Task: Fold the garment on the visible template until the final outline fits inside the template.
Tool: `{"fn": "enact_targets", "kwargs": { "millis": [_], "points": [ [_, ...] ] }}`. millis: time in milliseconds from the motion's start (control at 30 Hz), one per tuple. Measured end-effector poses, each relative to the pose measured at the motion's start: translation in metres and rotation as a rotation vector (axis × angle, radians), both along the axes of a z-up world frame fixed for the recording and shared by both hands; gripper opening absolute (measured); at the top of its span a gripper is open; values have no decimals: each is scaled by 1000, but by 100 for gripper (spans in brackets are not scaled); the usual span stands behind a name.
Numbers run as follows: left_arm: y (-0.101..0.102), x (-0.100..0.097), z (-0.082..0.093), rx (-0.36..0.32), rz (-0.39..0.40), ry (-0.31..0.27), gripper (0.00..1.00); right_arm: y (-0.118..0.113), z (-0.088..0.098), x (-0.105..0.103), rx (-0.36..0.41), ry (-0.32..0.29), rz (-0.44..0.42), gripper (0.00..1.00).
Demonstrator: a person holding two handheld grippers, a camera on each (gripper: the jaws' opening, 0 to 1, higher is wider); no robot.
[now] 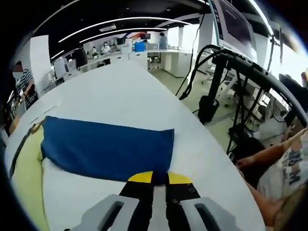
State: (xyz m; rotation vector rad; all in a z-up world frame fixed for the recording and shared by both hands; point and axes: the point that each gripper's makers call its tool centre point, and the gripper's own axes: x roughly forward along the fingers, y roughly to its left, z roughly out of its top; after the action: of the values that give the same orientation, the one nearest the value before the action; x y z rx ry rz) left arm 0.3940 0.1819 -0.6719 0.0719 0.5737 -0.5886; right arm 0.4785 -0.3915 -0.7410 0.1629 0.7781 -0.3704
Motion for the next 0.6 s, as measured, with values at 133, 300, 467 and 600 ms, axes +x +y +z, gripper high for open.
{"fn": "enact_targets", "kwargs": {
  "millis": [133,300,467,600],
  "points": [
    [0,-2,-1,-2,5,11,87,2,-1,1,17,-10,-6,0],
    [0,-2,-1,-7,11,10,89,6,-1,2,28,-6,2,0],
    [2,-3,-2,-2,12,14,90,9,0,2,34,5,31,0],
    [8,-3,-2,-3,32,13,91,13,5,4,23,5,61,0]
  ]
}}
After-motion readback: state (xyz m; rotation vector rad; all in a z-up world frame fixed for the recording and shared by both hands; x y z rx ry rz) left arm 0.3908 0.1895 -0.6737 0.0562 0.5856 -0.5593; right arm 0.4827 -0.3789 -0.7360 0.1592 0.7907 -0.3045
